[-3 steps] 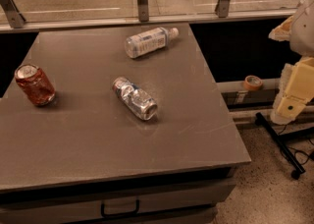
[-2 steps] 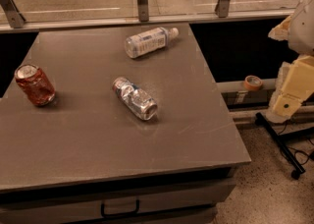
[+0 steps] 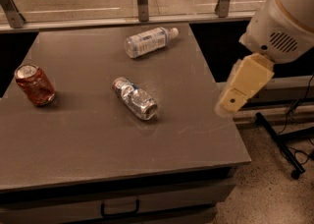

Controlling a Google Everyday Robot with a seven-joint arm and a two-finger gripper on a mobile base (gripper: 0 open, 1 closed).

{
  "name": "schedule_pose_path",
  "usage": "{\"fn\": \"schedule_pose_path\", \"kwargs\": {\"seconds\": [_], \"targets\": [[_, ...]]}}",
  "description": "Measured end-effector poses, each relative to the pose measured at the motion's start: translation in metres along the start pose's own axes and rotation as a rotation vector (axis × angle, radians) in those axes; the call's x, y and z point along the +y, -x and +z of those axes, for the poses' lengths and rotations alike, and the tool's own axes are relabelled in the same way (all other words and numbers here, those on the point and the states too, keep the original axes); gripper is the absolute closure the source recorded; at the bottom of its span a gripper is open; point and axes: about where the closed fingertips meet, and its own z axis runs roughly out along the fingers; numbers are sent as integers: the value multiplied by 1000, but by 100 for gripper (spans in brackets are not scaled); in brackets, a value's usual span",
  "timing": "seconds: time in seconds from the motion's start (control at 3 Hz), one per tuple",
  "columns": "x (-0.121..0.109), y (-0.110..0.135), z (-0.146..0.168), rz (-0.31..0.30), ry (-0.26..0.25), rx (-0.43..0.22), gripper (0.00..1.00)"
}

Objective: Place redbull can upright

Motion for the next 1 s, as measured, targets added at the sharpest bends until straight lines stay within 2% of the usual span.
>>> {"fn": "schedule_pose_path", "kwargs": {"seconds": [0.33, 0.67, 1.0], "targets": [[1, 2, -1, 43, -5, -4, 0], [1, 3, -3, 53, 9, -22, 0], [6, 31, 13, 75, 61, -15, 0]]}}
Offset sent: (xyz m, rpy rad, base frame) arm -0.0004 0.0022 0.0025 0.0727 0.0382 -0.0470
